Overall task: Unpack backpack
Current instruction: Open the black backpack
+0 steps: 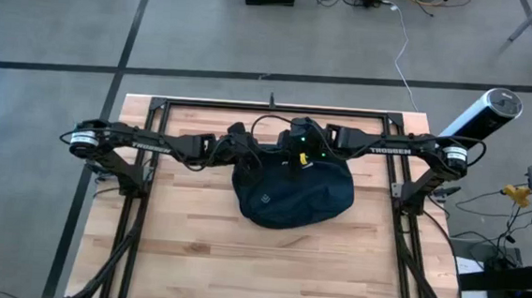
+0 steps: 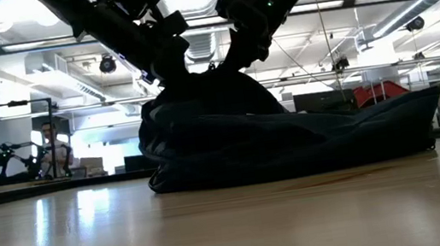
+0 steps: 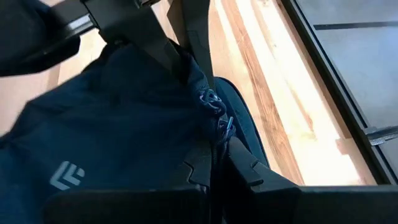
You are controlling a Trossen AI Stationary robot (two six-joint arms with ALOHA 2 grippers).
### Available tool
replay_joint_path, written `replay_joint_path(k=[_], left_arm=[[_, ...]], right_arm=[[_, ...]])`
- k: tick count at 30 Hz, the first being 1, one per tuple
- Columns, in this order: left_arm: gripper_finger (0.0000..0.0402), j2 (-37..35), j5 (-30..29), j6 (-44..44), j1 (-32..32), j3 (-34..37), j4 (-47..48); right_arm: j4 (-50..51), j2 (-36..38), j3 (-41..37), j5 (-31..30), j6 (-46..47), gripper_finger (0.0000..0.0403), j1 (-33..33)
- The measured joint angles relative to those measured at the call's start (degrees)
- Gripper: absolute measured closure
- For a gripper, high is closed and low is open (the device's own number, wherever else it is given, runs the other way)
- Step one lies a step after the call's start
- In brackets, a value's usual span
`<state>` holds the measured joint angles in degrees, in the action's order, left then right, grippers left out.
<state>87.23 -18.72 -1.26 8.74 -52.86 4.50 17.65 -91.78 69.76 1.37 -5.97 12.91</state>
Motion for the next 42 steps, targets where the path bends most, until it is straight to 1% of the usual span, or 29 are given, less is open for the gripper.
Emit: replay_joint_path(k=[12,19,23,26,28,31,33,35,37,41,42], left_arm=[[0.0401,0.2,0.1,0.0,0.0,0.4,-0.4],[0.0402,0.2,0.4,-0.6,0.0,0.4,-0.5],[0.0402,0.2,0.6,-0.7,0.0,0.4,-0.4],[0.0402,0.2,0.7,-0.9,-0.1,0.4,-0.4],[0.0401,0.2,0.7,-1.2,-0.1,0.4,-0.5],[0.0402,0.2,0.7,-1.5,-0.1,0.4,-0.5],[0.0401,0.2,0.8,-1.5,-0.1,0.4,-0.5],[0.0401,0.2,0.8,-1.5,-0.1,0.4,-0.6],[0.0401,0.2,0.9,-1.5,-0.1,0.4,-0.6],[0.0401,0.2,0.9,-1.5,-0.1,0.4,-0.5],[0.0401,0.2,0.9,-1.5,-0.1,0.4,-0.6]], right_arm=[[-2.7,-2.6,0.0,0.4,0.4,0.0399,-0.4],[-3.6,-2.5,0.0,0.7,-2.1,0.0349,-0.5],[-3.9,-2.4,0.0,0.8,-2.9,0.0305,-0.5],[-4.5,-2.5,0.0,0.9,-4.0,0.0278,-0.5],[-5.3,-2.7,0.0,1.1,-5.0,0.0266,-0.5],[-7.3,-3.1,0.0,3.1,-4.6,0.0259,-0.5],[-7.8,-3.1,0.0,3.1,-3.5,0.0264,-0.5],[-7.3,-3.1,0.0,2.5,-2.7,0.0281,-0.4],[-6.4,-3.3,0.0,1.9,-2.6,0.0309,-0.3],[-5.2,-3.3,0.0,1.5,-2.3,0.0381,-0.2],[-4.9,-3.3,0.0,1.4,-2.3,0.0391,-0.2]])
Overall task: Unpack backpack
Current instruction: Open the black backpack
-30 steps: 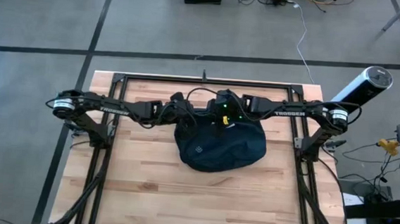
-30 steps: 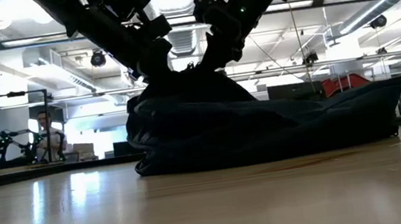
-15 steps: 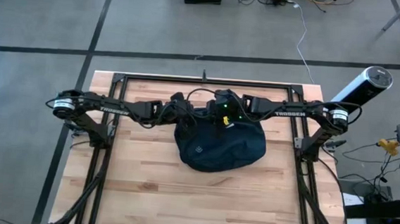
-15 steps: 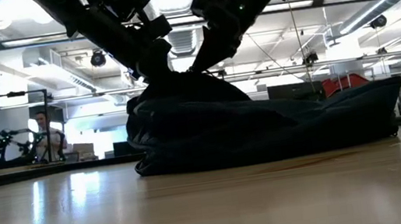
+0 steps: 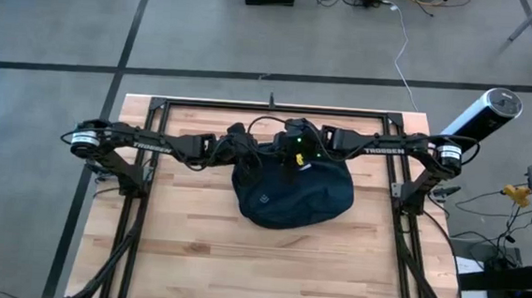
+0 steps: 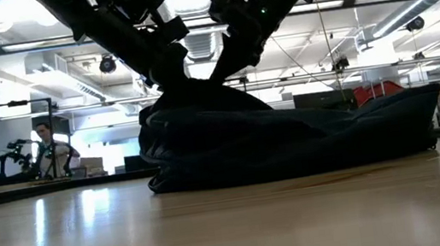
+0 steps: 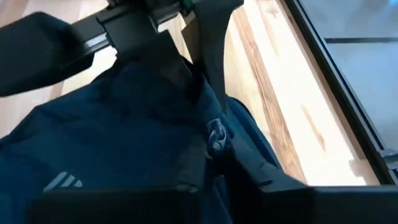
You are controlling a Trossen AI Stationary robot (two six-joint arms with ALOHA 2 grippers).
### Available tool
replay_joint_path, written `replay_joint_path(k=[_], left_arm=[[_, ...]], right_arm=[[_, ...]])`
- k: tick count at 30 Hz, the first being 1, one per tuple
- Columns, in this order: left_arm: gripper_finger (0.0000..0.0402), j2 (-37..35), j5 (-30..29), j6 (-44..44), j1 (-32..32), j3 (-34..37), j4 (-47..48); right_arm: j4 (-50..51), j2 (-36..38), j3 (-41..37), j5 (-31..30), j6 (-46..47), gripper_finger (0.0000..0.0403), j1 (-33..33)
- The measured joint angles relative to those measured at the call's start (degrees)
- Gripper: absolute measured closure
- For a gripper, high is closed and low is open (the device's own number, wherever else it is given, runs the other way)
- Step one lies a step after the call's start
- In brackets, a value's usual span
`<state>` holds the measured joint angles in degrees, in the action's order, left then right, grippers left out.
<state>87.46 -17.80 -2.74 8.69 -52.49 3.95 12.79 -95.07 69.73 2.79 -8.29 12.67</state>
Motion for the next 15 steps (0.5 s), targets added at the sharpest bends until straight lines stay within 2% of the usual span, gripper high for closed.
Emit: replay_joint_path(k=[7,15], left_arm=[[0.0401,-0.1,0.0,0.0,-0.3,-0.1,-0.2],[0.0401,-0.1,-0.1,0.2,-0.4,-0.1,0.0]], right_arm=[[3.2,1.2,0.1,-5.9,0.8,0.04,0.0],[12.0,3.2,0.2,-9.4,1.2,0.0402,0.0]])
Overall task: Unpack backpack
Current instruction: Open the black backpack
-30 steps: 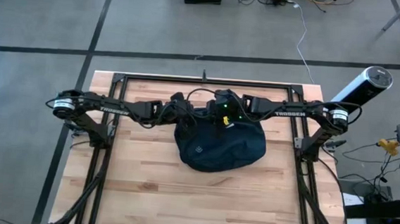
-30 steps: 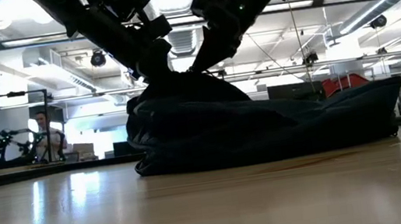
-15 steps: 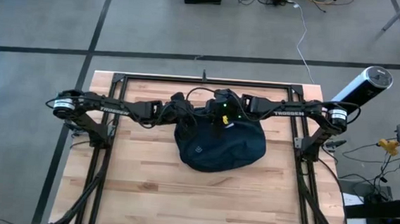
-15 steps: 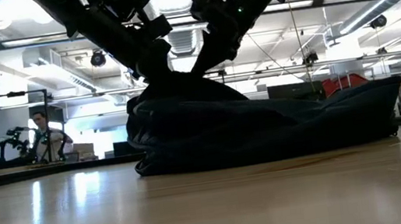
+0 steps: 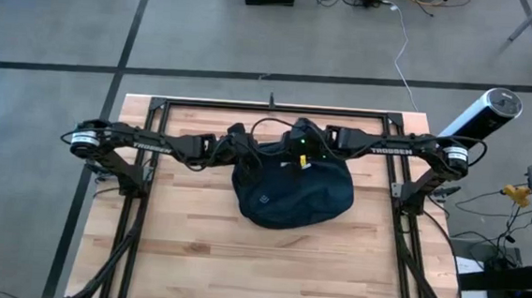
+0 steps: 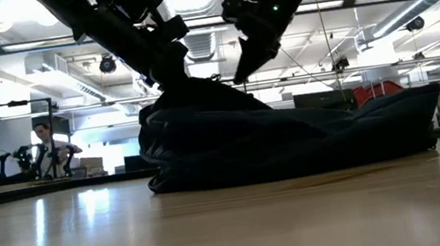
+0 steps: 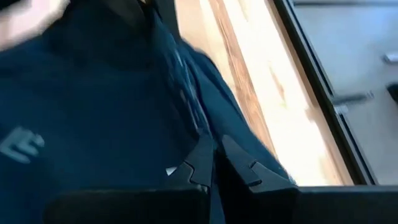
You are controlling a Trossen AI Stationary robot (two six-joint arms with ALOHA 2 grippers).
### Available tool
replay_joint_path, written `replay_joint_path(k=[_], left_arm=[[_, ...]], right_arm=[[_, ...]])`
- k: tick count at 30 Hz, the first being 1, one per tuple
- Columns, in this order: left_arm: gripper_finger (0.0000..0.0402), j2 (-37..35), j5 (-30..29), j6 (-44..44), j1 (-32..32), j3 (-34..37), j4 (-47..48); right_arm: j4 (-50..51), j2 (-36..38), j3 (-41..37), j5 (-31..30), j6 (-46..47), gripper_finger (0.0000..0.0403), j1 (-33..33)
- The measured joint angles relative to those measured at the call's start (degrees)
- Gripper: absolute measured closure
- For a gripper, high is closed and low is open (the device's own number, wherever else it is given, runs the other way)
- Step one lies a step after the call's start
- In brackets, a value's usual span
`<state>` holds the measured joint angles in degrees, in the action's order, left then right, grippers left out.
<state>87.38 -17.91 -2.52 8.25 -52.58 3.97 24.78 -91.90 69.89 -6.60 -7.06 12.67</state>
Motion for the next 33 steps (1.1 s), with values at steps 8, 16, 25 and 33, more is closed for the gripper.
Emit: replay_joint_path(k=[8,16,25,33], left_arm=[[0.0401,0.0,-0.1,-0.1,-0.1,0.0,0.0],[0.0401,0.0,0.0,-1.7,-0.6,0.0,0.0],[0.0401,0.0,0.5,-3.0,-1.3,0.0,0.1],[0.0401,-0.1,0.5,-3.4,-1.9,0.0,-0.3]], right_arm=[[-3.4,0.3,0.0,1.1,-2.0,0.0395,-0.3],[-9.0,-1.8,0.0,9.8,-5.2,0.0316,0.7],[-10.6,-3.3,0.0,14.6,-5.3,0.0264,1.0],[-9.8,-3.2,0.0,14.3,-3.0,0.039,1.7]])
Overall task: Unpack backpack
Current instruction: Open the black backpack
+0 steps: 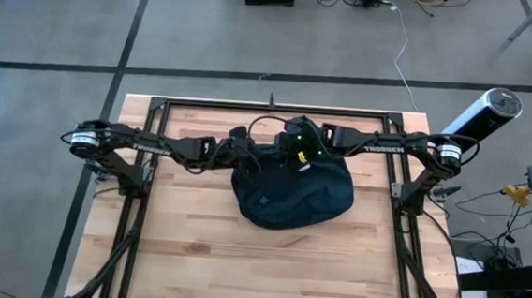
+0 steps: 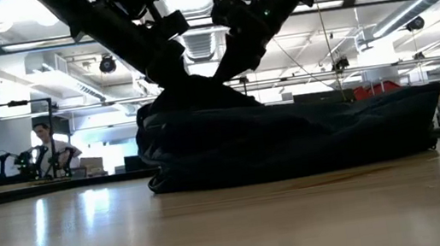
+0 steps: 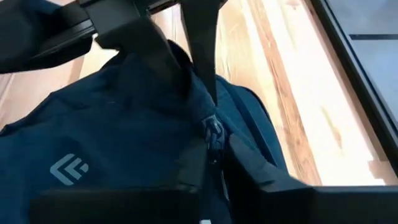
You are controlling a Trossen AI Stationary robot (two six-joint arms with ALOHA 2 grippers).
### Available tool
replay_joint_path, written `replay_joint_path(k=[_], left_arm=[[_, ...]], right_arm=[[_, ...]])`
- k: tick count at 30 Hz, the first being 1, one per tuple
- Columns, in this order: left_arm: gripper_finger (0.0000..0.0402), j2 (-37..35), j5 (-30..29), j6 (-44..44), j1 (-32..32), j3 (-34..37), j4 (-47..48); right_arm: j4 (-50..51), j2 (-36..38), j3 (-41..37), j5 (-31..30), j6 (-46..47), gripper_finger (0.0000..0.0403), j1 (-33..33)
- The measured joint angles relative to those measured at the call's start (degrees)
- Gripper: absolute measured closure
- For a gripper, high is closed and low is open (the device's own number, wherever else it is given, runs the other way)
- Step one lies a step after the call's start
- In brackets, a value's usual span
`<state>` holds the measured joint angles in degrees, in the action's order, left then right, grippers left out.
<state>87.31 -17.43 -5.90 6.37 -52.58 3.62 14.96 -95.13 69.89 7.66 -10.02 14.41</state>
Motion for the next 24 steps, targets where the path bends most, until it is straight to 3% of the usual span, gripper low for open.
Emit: replay_joint_path(k=[8,20,24], left_arm=[[0.0401,-0.1,0.0,1.2,-0.1,0.0,-0.3],[0.0401,-0.1,-0.2,2.0,-0.7,0.0,0.5],[0.0401,-0.1,-0.2,1.9,-1.0,0.0,0.2]], right_arm=[[3.0,1.8,0.0,-0.4,1.4,0.04,0.0],[14.3,4.1,-0.2,-11.0,0.0,0.0402,0.2],[13.5,5.5,-0.1,-9.1,-0.1,0.0402,0.5]])
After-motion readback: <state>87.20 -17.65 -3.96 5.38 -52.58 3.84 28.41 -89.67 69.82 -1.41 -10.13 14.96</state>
